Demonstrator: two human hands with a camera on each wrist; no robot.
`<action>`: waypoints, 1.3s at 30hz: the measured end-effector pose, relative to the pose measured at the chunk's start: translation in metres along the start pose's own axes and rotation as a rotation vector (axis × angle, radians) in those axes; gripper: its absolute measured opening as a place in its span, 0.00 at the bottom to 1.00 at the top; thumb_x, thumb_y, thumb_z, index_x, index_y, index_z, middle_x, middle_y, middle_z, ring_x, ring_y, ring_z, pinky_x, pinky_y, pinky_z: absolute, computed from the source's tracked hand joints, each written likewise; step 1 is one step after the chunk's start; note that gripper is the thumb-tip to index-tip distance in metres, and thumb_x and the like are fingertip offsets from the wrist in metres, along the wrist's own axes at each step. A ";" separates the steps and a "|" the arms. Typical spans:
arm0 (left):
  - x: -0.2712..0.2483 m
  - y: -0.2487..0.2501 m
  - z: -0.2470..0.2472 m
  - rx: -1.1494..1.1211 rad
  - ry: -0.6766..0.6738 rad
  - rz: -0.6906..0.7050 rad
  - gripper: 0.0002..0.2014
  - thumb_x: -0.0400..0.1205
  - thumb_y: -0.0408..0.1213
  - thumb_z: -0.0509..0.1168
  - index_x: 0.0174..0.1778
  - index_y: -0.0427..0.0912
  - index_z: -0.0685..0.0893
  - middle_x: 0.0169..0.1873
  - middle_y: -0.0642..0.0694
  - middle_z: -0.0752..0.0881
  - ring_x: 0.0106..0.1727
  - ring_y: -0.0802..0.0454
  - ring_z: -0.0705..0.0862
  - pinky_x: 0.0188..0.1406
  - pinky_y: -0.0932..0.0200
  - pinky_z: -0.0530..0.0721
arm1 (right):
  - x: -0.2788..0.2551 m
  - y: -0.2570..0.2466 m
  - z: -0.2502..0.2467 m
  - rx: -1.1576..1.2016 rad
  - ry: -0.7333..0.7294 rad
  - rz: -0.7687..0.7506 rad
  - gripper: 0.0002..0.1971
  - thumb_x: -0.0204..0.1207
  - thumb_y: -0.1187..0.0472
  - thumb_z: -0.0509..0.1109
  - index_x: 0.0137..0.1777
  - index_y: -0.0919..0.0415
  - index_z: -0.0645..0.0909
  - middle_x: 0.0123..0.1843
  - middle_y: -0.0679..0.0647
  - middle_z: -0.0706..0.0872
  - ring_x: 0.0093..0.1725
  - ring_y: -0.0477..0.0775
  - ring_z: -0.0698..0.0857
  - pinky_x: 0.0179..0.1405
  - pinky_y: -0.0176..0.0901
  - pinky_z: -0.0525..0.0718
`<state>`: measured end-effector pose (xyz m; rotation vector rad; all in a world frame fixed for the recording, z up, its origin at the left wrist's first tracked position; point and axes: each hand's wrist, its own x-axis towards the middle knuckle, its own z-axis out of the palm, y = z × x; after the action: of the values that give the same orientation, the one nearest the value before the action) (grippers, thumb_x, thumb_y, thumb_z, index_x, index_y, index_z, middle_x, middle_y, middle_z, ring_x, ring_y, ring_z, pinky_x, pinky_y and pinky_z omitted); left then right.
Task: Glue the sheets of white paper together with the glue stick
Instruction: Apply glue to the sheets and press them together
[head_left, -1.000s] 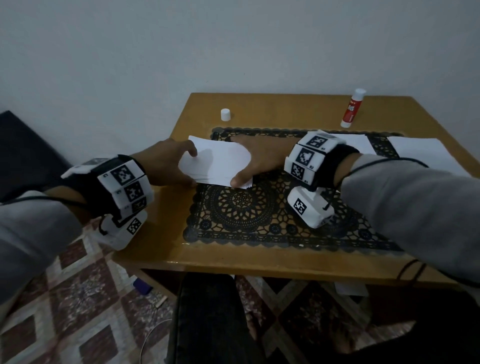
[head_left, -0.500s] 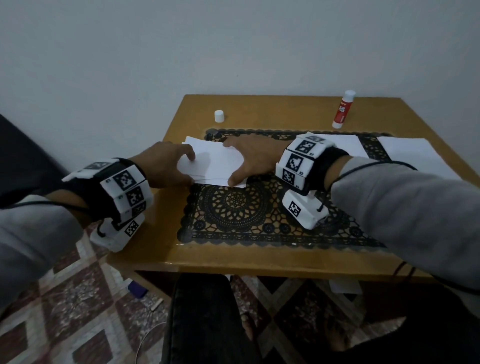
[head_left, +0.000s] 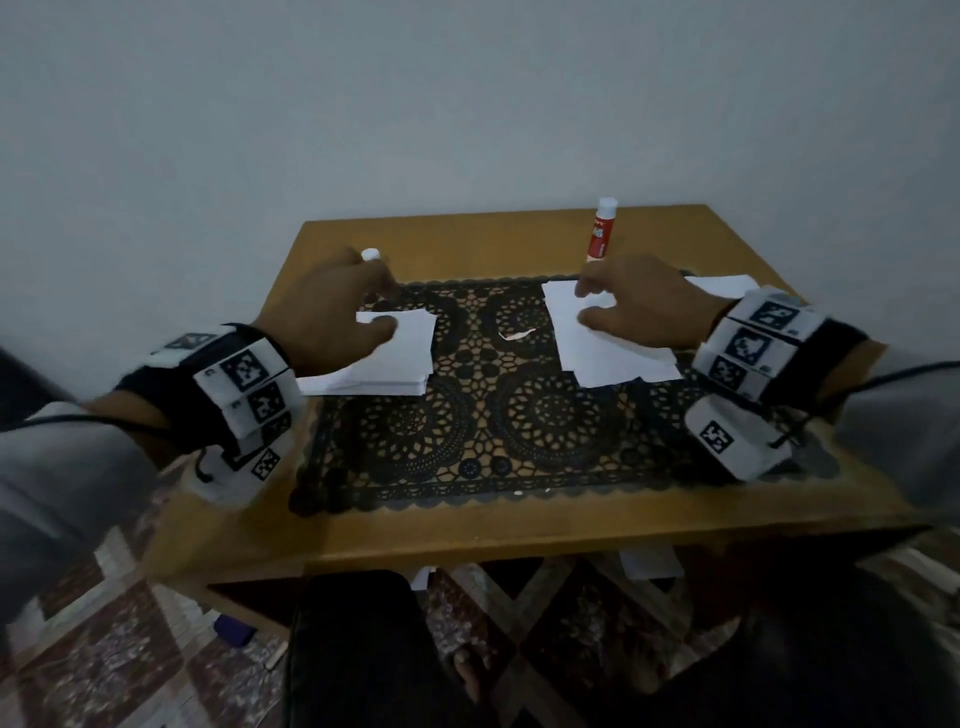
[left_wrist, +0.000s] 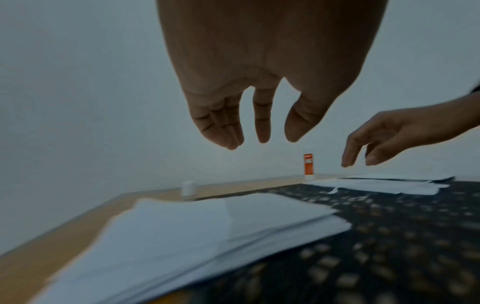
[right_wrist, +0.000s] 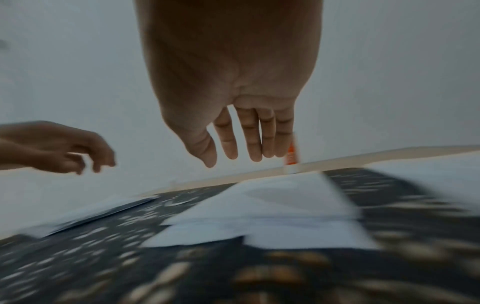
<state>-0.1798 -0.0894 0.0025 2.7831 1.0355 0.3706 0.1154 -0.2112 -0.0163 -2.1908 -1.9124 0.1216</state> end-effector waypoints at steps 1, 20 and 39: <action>0.007 0.014 0.002 -0.006 0.004 0.060 0.12 0.78 0.39 0.69 0.57 0.42 0.82 0.52 0.41 0.78 0.54 0.43 0.78 0.52 0.55 0.73 | -0.004 0.015 -0.004 -0.008 0.023 0.040 0.14 0.77 0.56 0.73 0.60 0.61 0.82 0.55 0.54 0.84 0.53 0.55 0.81 0.49 0.44 0.74; 0.111 0.166 0.089 0.259 -0.395 0.417 0.26 0.78 0.55 0.67 0.71 0.49 0.76 0.60 0.43 0.83 0.60 0.43 0.79 0.52 0.56 0.73 | -0.015 0.068 0.004 0.126 0.095 0.226 0.08 0.77 0.65 0.65 0.55 0.62 0.80 0.53 0.55 0.85 0.53 0.55 0.81 0.48 0.45 0.78; 0.076 0.134 0.043 0.065 -0.057 0.444 0.07 0.78 0.32 0.64 0.47 0.38 0.87 0.42 0.41 0.90 0.42 0.42 0.85 0.41 0.55 0.78 | -0.015 0.069 0.005 0.118 0.146 0.268 0.09 0.76 0.67 0.62 0.55 0.64 0.79 0.54 0.60 0.85 0.55 0.62 0.81 0.50 0.50 0.79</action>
<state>-0.0289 -0.1422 0.0047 3.0481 0.4148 0.3075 0.1789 -0.2339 -0.0385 -2.2956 -1.4916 0.1133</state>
